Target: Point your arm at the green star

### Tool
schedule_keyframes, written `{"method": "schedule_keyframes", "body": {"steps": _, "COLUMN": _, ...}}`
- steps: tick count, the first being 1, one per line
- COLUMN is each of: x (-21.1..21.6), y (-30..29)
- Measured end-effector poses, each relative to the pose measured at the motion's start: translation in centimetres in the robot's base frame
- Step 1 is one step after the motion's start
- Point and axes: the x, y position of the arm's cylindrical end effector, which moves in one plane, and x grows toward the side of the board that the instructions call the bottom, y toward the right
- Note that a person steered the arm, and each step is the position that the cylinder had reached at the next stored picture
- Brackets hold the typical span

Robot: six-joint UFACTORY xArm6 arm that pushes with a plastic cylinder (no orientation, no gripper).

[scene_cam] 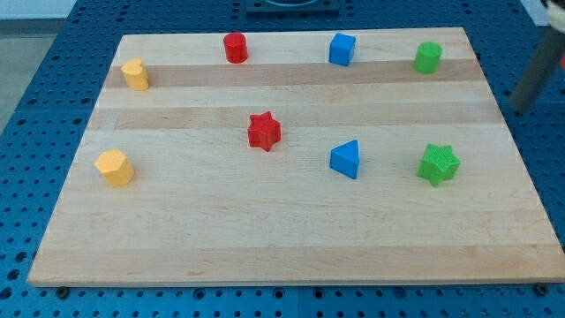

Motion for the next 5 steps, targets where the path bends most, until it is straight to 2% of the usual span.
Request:
{"method": "schedule_keyframes", "body": {"steps": 1, "x": 0.3, "y": 0.0}}
{"method": "schedule_keyframes", "body": {"steps": 2, "x": 3.1, "y": -0.9}}
{"method": "schedule_keyframes", "body": {"steps": 3, "x": 7.5, "y": -2.0}}
{"method": "schedule_keyframes", "body": {"steps": 5, "x": 6.7, "y": -3.2}}
